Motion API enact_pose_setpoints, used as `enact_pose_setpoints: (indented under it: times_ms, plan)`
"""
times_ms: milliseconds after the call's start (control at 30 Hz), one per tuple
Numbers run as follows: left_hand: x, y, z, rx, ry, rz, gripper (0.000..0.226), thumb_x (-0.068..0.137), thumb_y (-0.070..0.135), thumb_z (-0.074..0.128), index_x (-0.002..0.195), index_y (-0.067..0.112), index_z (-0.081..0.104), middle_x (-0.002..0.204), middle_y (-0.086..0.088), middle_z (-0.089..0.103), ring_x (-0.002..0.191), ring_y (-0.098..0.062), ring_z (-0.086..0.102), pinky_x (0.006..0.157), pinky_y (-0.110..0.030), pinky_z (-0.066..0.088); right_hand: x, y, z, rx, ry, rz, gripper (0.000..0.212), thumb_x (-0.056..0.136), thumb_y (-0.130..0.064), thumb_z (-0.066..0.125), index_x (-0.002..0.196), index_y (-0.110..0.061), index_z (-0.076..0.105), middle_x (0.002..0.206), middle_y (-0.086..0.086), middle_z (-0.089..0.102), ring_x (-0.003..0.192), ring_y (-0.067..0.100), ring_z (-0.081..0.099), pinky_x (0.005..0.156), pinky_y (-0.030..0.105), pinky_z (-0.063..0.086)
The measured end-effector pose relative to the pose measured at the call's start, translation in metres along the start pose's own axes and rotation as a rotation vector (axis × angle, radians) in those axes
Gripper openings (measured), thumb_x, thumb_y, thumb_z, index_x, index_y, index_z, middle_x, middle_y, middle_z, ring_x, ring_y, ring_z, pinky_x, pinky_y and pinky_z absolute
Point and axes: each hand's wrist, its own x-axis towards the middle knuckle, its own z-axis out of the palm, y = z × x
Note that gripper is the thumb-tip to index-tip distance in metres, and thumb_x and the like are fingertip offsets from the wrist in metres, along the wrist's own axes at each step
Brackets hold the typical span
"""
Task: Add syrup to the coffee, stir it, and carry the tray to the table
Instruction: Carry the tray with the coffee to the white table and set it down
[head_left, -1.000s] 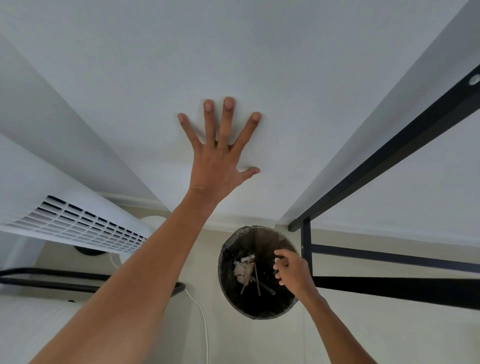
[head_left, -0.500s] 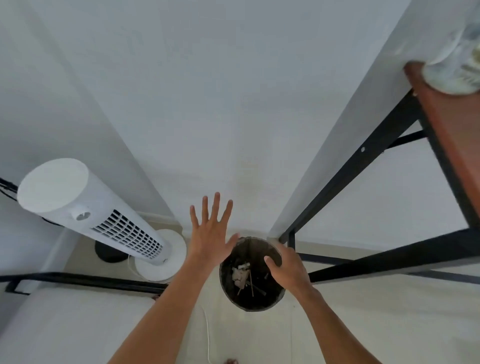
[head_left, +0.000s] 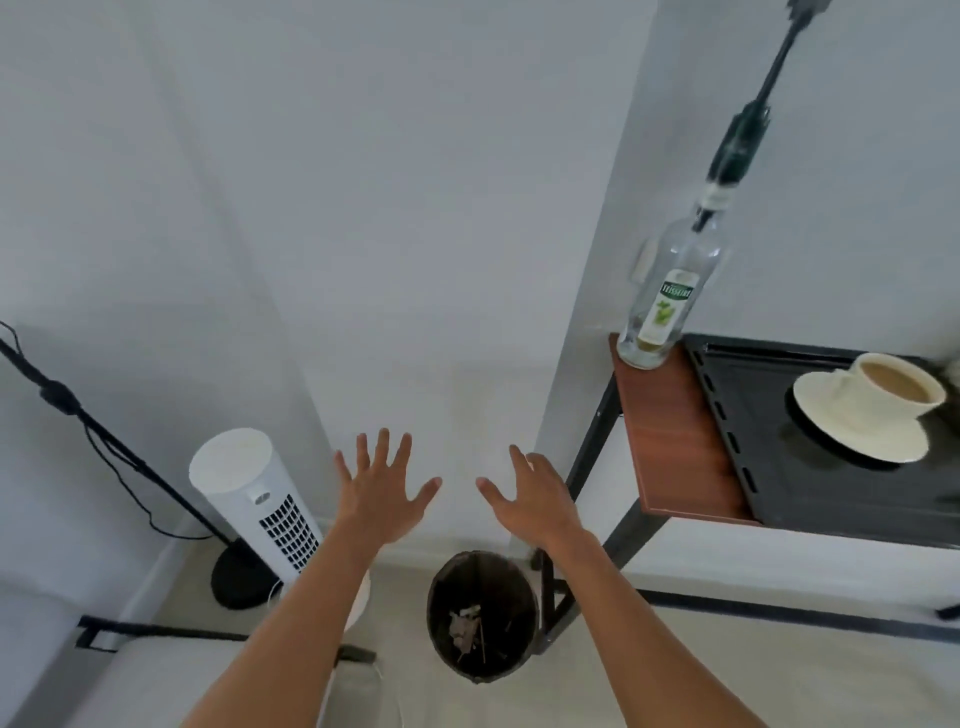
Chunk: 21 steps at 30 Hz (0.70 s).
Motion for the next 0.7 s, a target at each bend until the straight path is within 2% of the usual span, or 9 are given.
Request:
enact_pose_setpoints:
  times_ms: [167,333,500,700]
  plan:
    - [-0.012,0.017,-0.064,0.026,0.143,0.07,0.085,0.095,0.075,0.018,0.163,0.028,0.0,0.173,-0.007,-0.004,0.158,-0.035,-0.008,0.123,-0.063,-0.003,-0.026,-0.013,-0.084,-0.068,0.131,-0.114,0.086,0.097,-0.073,0.033,0.165,-0.024,0.013,0.171,0.011,0.017,0.158,0.032,0.012,0.126,0.05,0.015]
    - [-0.025,0.052,-0.101,0.052,0.186,0.095,0.085,0.095,0.076,0.016,0.163,0.028,0.0,0.173,-0.007,-0.002,0.158,-0.035,-0.008,0.123,-0.064,-0.005,-0.049,0.009,-0.14,-0.117,0.24,-0.113,0.086,0.097,-0.074,0.029,0.164,-0.022,0.016,0.17,0.011,0.02,0.159,0.027,0.009,0.13,0.048,0.006]
    - [-0.042,0.119,-0.11,0.047,0.232,0.169,0.085,0.095,0.075,0.017,0.163,0.027,0.001,0.173,-0.009,-0.001,0.158,-0.036,-0.007,0.124,-0.062,-0.004,-0.07,0.052,-0.173,-0.154,0.336,-0.108,0.081,0.097,-0.071,0.029,0.162,-0.025,0.019,0.166,0.01,0.031,0.156,0.031,0.021,0.128,0.054,0.015]
    - [-0.055,0.216,-0.105,0.01,0.22,0.238,0.084,0.096,0.074,0.019,0.164,0.028,0.002,0.173,-0.011,-0.003,0.158,-0.035,-0.008,0.127,-0.054,-0.003,-0.097,0.126,-0.217,-0.115,0.349,-0.053,0.083,0.097,-0.072,0.031,0.163,-0.022,0.019,0.169,0.013,0.023,0.159,0.031,0.012,0.129,0.049,0.011]
